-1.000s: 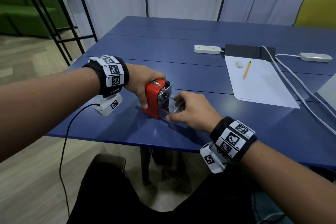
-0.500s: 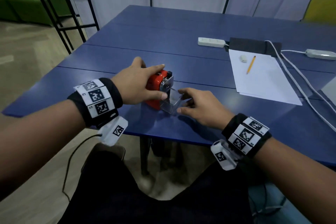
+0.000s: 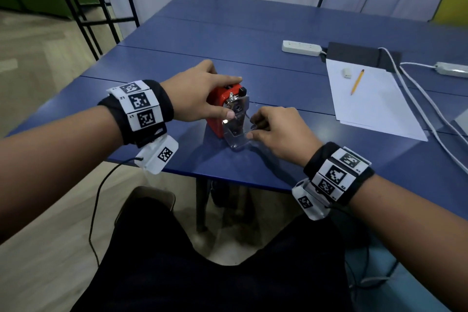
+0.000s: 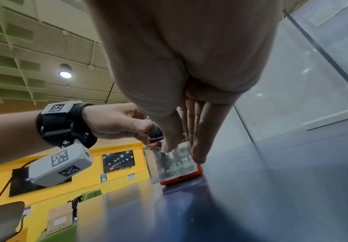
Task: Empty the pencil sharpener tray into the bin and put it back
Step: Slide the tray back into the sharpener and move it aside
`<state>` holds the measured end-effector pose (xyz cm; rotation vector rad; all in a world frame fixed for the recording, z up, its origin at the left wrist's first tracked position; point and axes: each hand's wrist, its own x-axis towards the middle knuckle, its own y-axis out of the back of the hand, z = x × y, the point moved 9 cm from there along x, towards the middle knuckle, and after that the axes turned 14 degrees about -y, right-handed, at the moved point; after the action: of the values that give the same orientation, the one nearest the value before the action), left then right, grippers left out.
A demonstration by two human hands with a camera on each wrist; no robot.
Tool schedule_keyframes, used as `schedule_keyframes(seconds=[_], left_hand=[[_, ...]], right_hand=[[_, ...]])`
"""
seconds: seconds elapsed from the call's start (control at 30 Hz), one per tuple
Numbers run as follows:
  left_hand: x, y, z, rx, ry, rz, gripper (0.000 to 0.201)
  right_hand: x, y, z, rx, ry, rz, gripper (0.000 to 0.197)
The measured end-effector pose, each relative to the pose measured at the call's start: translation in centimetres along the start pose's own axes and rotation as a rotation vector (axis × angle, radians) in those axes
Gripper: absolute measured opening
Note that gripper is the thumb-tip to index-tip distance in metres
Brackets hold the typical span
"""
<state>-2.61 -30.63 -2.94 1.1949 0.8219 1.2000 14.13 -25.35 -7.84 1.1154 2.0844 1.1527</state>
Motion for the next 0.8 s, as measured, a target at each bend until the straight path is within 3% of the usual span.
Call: schedule_keyframes(seconds=[0.63,0.7,0.8], left_hand=[[0.0,-0.1,0.2,0.016,-0.004,0.02,0.087],[-0.1,-0.1,0.1,0.009,0.003,0.011,0.088],[-0.3,-0.2,0.1,0.012,-0.004,-0.006,0.094]], right_hand=[[0.4,-0.2,-1.0,0.014,-0.053,0.062,0.03],[0.6,-0.1,-1.0,-0.003,-0.058,0.041,0.035],[0.4,-0.2,-0.4,-0.043,-0.072,-0.039,0.061]])
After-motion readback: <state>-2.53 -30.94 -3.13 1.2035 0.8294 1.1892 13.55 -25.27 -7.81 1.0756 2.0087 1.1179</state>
